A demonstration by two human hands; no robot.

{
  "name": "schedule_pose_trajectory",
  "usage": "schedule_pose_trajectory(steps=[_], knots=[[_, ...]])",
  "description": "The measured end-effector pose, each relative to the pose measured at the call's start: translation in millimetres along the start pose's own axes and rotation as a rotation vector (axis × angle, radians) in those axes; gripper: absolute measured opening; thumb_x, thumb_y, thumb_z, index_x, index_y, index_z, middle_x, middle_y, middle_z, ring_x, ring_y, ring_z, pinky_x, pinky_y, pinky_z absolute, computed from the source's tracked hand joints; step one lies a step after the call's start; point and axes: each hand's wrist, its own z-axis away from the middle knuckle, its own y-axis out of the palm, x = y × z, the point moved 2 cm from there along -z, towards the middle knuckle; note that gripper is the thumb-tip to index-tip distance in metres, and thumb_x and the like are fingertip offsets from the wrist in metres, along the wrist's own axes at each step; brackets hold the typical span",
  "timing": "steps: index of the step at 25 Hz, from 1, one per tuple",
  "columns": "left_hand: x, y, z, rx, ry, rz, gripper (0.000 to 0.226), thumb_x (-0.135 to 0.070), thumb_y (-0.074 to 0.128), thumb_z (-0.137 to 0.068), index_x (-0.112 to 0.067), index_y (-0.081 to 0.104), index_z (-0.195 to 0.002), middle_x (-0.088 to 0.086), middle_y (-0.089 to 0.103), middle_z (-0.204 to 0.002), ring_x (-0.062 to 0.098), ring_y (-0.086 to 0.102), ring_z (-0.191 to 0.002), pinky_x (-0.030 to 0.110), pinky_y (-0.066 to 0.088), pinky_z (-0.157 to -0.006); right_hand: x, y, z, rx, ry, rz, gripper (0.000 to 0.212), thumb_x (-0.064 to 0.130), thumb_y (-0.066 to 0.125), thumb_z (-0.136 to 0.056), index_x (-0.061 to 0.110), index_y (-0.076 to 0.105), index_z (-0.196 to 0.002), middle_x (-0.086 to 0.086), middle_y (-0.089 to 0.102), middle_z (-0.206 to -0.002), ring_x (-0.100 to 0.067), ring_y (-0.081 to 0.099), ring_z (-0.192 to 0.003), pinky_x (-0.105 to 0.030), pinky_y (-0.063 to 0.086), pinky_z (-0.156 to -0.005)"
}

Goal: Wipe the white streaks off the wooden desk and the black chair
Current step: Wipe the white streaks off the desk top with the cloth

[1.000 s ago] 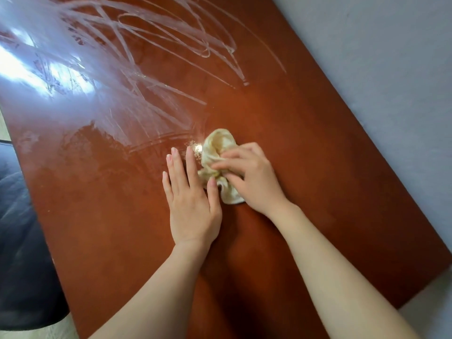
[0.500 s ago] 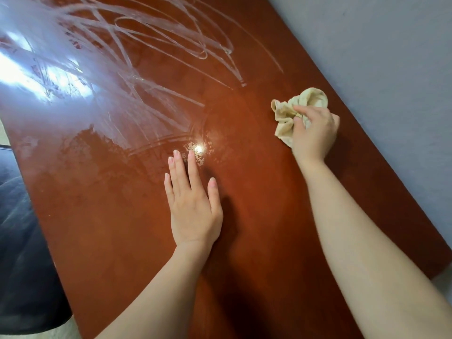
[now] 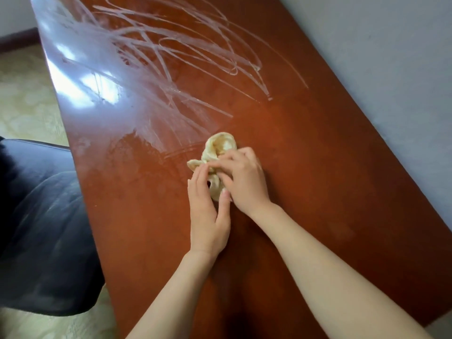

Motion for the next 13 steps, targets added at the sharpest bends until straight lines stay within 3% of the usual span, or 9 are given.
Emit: schedule_pose_trajectory(steps=[3, 6, 9, 13], knots=[[7, -33, -12, -0.054, 0.073, -0.224, 0.047, -0.032, 0.038, -0.094, -0.009, 0.047, -0.134, 0.005, 0.048, -0.136, 0.018, 0.036, -0.132, 0.038, 0.004, -0.119, -9, -13, 36, 0.058, -0.098, -0.006, 0.025, 0.011, 0.075, -0.074, 0.023, 0.075, -0.095, 0.009, 0.066, -0.09, -0.016, 0.049, -0.09, -0.03, 0.044, -0.079], [36, -72, -26, -0.137, 0.012, -0.531, 0.05, -0.035, 0.037, -0.091, -0.007, 0.05, -0.131, 0.013, 0.048, -0.136, 0.03, 0.037, -0.131, 0.049, 0.006, -0.115, -18, -27, 50, 0.146, -0.117, -0.06, 0.025, 0.008, 0.076, -0.074, 0.023, 0.075, -0.094, 0.012, 0.065, -0.093, -0.01, 0.047, -0.092, -0.027, 0.045, -0.082], [72, -112, -27, -0.249, -0.255, -0.787, 0.06, -0.036, 0.039, -0.09, -0.005, 0.037, -0.141, 0.019, 0.03, -0.151, 0.037, 0.022, -0.141, 0.057, 0.003, -0.113, -24, -33, 31, 0.157, -0.049, -0.018, 0.027, 0.002, 0.073, -0.075, 0.021, 0.075, -0.094, 0.009, 0.064, -0.097, -0.011, 0.046, -0.095, -0.015, 0.035, -0.084], [98, -136, -22, -0.311, -0.623, -0.735, 0.07, -0.038, 0.035, -0.099, 0.0, 0.006, -0.15, 0.022, 0.004, -0.158, 0.031, 0.005, -0.146, 0.053, -0.001, -0.115, -25, -36, -19, 0.005, 0.151, 0.107, 0.027, 0.0, 0.064, -0.082, 0.017, 0.073, -0.1, 0.0, 0.064, -0.104, -0.022, 0.046, -0.1, -0.015, 0.027, -0.083]])
